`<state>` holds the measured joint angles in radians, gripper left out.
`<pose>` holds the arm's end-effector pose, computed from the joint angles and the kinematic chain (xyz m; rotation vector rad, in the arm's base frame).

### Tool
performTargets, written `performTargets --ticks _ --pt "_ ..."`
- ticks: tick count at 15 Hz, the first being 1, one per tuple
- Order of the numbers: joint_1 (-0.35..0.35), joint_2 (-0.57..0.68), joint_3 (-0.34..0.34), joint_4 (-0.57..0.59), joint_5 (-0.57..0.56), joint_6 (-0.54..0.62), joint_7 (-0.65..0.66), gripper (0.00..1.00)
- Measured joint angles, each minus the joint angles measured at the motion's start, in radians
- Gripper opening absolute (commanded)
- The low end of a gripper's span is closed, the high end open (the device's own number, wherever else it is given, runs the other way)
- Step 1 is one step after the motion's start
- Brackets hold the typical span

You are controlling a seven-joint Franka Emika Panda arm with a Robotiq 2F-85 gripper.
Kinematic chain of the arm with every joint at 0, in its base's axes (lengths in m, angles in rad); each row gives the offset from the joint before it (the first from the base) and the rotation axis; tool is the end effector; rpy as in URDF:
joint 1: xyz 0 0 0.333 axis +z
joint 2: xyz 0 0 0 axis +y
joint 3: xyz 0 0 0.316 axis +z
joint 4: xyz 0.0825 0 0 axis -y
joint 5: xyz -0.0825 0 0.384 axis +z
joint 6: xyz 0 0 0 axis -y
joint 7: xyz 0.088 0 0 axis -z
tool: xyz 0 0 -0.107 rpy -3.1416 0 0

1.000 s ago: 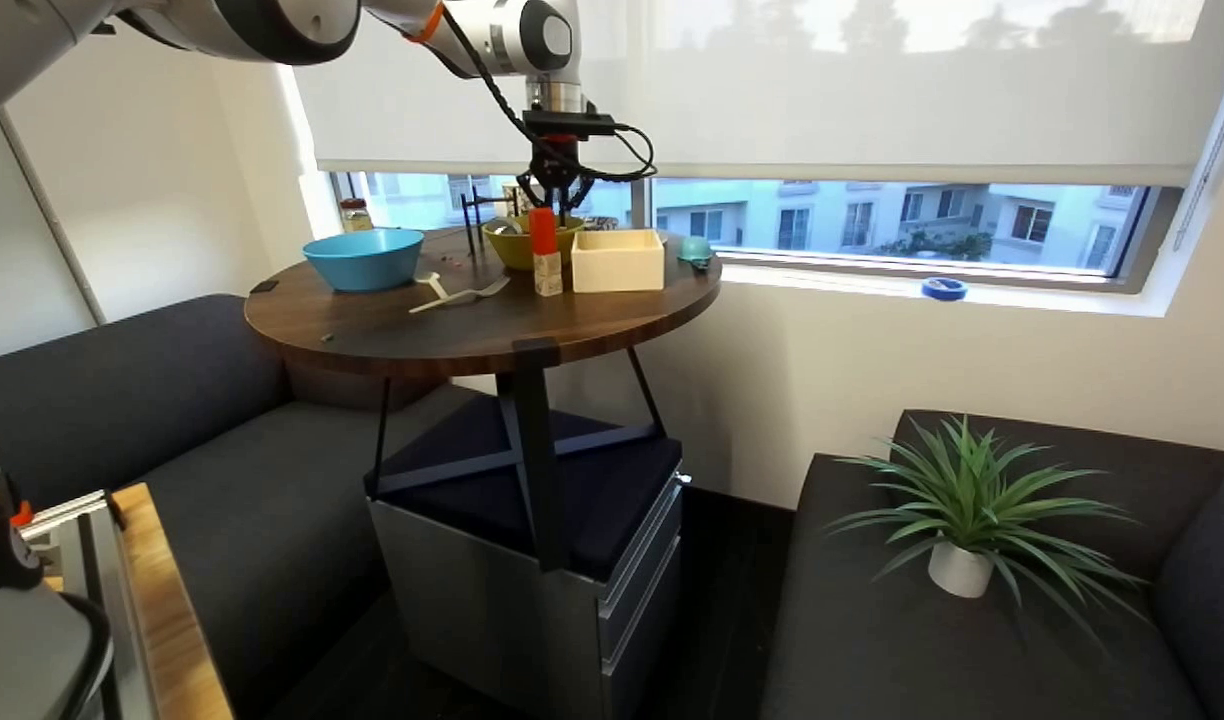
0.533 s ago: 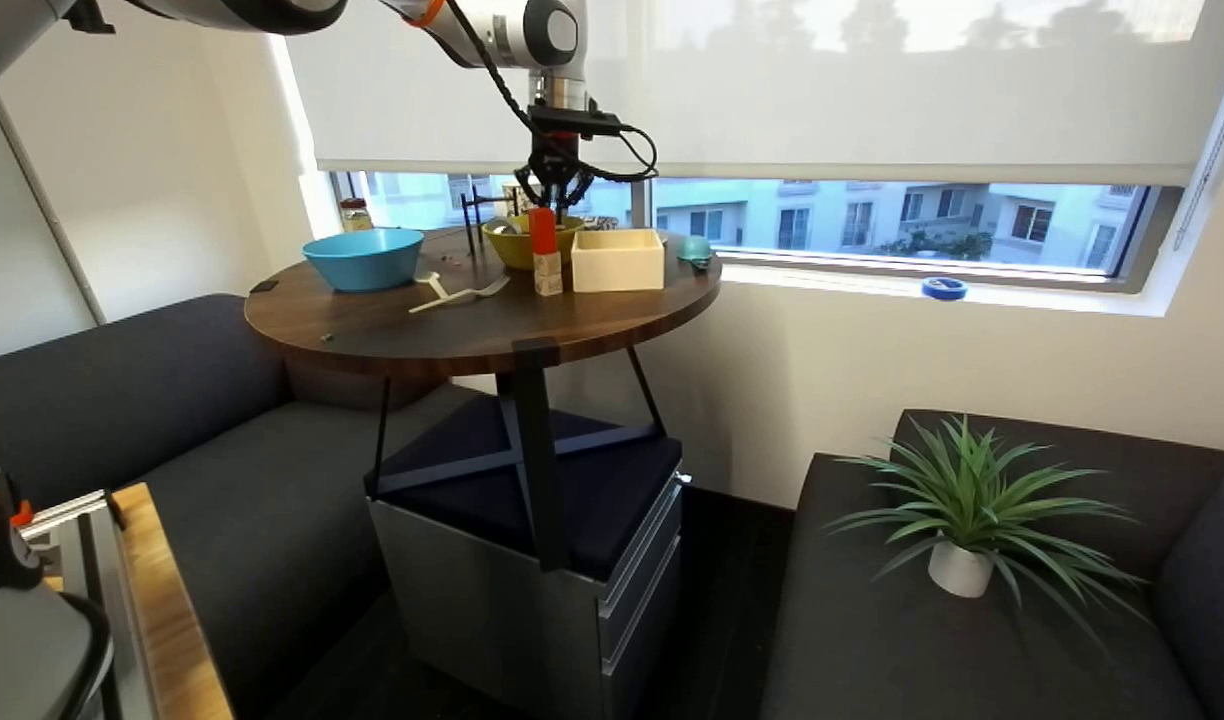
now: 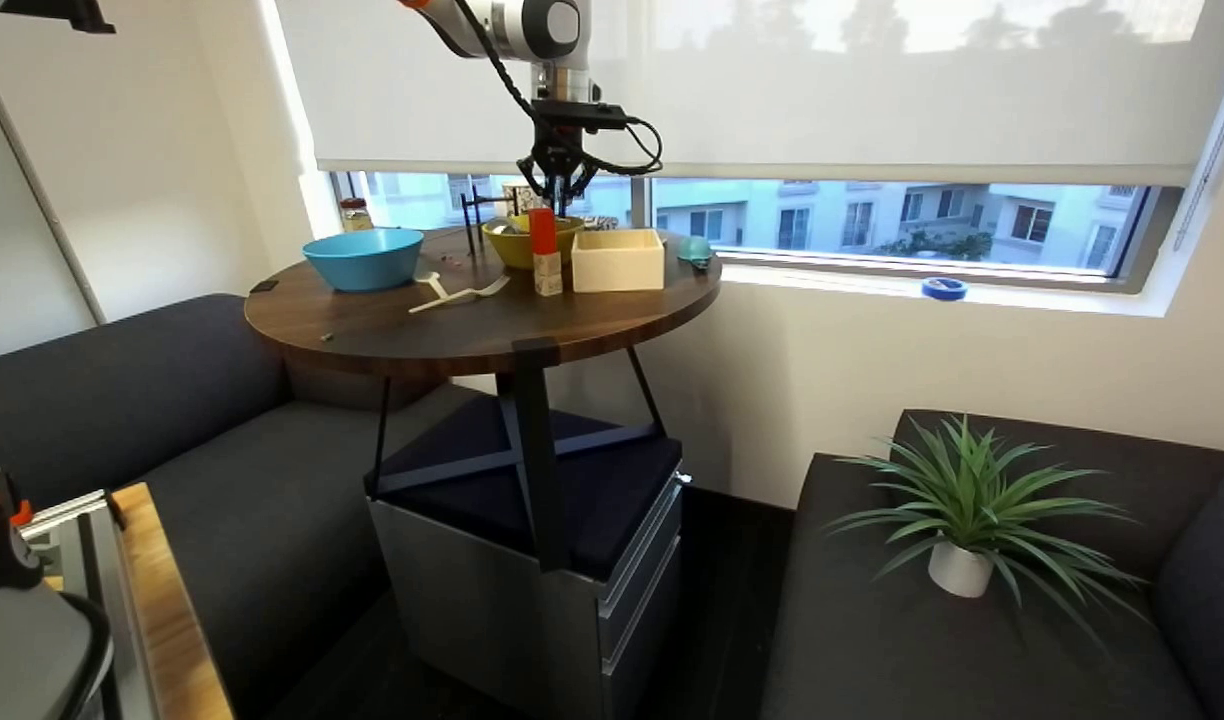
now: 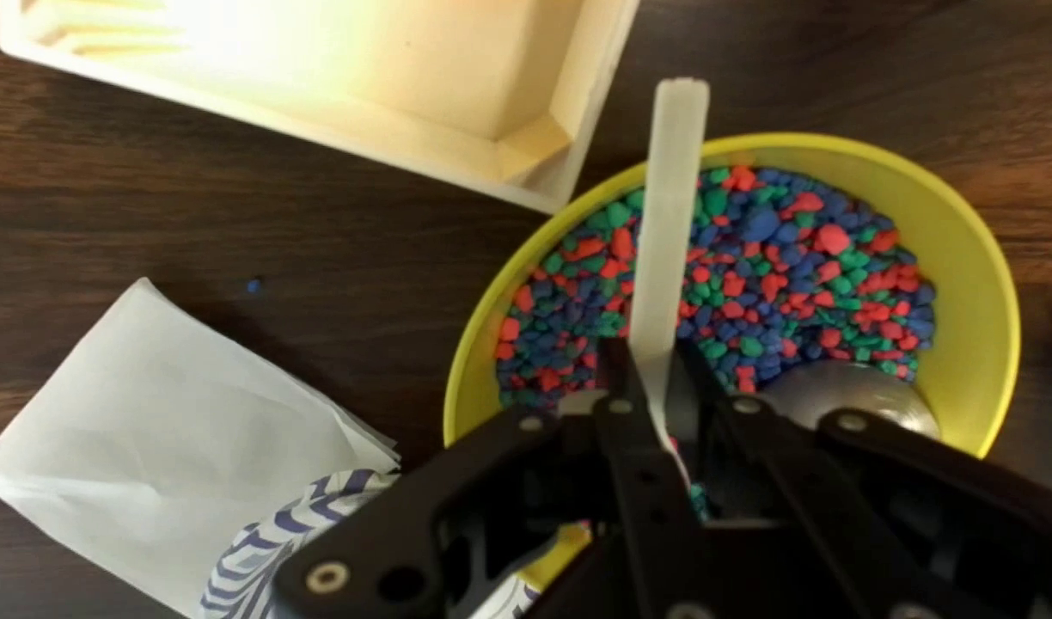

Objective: Use the spoon to collect some content from the yellow bowl and put the content on the white plate

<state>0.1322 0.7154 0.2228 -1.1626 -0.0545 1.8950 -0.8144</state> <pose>0.7193 0.2119 0.3827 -2.5822 -1.6377 -0.0814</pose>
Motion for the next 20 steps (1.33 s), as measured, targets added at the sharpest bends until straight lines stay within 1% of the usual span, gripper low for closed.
performTargets --ticks 5,8,11,15,20 --pt "-0.011 -0.061 0.012 -0.051 0.019 0.012 0.002 0.04" --pt "-0.01 -0.08 0.012 -0.052 0.032 0.012 0.019 0.04" --pt "-0.009 -0.088 0.009 -0.041 0.033 0.012 0.068 0.04" --pt "0.001 -0.078 -0.008 -0.009 0.029 0.012 0.169 0.04" --pt "0.051 0.0 -0.036 0.106 -0.001 0.007 0.3 0.04"
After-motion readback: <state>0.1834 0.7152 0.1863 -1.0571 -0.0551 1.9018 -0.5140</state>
